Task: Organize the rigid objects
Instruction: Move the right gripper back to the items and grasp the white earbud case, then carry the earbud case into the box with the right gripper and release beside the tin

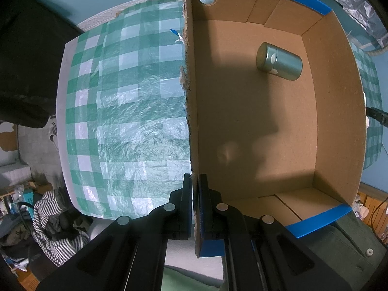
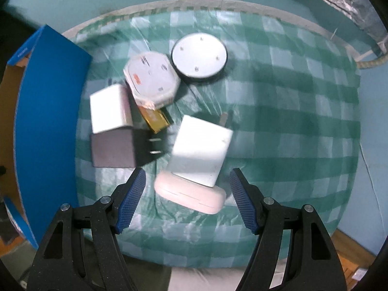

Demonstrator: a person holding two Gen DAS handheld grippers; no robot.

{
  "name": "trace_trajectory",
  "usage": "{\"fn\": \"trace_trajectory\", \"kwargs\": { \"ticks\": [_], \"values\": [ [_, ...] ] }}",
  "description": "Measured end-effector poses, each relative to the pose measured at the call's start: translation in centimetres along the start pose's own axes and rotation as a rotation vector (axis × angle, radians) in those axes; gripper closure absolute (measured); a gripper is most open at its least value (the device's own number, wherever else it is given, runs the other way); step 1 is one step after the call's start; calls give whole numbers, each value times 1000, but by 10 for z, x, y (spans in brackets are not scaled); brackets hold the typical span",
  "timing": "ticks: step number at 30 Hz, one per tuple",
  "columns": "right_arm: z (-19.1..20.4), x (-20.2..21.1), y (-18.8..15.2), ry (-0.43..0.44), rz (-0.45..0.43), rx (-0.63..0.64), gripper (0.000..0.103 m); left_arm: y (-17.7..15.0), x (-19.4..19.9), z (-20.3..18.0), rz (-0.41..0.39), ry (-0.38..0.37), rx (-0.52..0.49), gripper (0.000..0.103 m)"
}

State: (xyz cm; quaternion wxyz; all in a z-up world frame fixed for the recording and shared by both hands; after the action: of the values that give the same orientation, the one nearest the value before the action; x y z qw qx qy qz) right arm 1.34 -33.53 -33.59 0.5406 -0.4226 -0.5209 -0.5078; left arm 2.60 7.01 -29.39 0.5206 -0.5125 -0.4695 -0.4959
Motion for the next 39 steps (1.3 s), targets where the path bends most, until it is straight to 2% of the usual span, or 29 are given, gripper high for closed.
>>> {"fn": "trace_trajectory", "kwargs": {
  "ticks": [16, 18, 20, 25, 30, 39],
  "values": [
    [24, -35, -18, 16, 106, 102, 32, 0, -1, 0, 7, 2, 6, 98],
    [30, -36, -17, 12, 104, 121, 43, 0, -1, 1, 8, 2, 6, 98],
    [37, -38, -18, 7, 106, 127, 58, 0, -1, 1, 9, 3, 6, 98],
    [48, -42, -14, 28, 111, 120, 77, -1, -2, 0, 11, 3, 4, 98],
    [63, -46, -6, 26, 116, 156, 77, -1, -2, 0, 11, 4, 3, 98],
    [72, -53, -9, 24, 112, 134, 76, -1, -2, -1, 15, 1, 2, 98]
  ]
}}
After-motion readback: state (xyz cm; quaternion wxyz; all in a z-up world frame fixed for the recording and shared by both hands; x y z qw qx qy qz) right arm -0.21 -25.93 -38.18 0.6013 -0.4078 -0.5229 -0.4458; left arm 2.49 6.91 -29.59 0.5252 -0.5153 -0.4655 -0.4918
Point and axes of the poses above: each gripper's, at about its wrist camera, not at the fingertips, and x roughly against the way its jaws point, z to its left, y to its top, the point moved 9 cm from there along -x, roughly the way its jaws point, and after that the axes turned 13 degrees about x, right-handed, at the moved point
